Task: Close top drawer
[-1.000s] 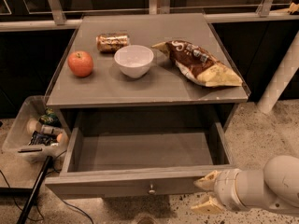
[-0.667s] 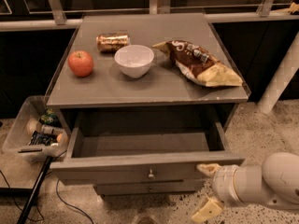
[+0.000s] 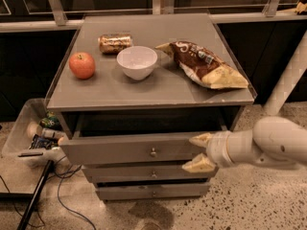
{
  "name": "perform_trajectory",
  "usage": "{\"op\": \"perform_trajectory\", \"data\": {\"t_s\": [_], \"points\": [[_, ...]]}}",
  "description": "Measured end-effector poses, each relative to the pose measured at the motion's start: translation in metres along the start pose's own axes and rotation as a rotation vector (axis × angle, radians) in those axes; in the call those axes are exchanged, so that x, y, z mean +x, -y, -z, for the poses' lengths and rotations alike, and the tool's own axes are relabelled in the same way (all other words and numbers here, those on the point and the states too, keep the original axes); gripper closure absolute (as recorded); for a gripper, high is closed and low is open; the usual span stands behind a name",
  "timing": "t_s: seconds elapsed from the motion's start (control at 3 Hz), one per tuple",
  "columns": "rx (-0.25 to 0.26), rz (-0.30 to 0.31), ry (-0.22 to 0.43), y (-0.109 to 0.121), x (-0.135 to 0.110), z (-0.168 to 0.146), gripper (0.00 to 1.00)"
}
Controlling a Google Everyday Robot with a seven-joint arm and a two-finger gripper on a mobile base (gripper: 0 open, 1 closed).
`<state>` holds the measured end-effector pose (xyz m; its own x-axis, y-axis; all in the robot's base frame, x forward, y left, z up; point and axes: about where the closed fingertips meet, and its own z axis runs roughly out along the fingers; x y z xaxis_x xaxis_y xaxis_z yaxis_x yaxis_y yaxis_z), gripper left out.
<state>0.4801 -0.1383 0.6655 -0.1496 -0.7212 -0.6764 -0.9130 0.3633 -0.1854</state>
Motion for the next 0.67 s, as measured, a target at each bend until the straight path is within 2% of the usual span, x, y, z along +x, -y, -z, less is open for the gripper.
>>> {"op": "perform_trajectory", "data": {"t_s": [0.33, 0.67], "points": [[0.01, 0.062, 0.02, 0.0407, -0.0262, -0.0099, 0.61], [0.019, 0.072, 0.028, 0.0478, -0.0338, -0.0094, 0.59]]}}
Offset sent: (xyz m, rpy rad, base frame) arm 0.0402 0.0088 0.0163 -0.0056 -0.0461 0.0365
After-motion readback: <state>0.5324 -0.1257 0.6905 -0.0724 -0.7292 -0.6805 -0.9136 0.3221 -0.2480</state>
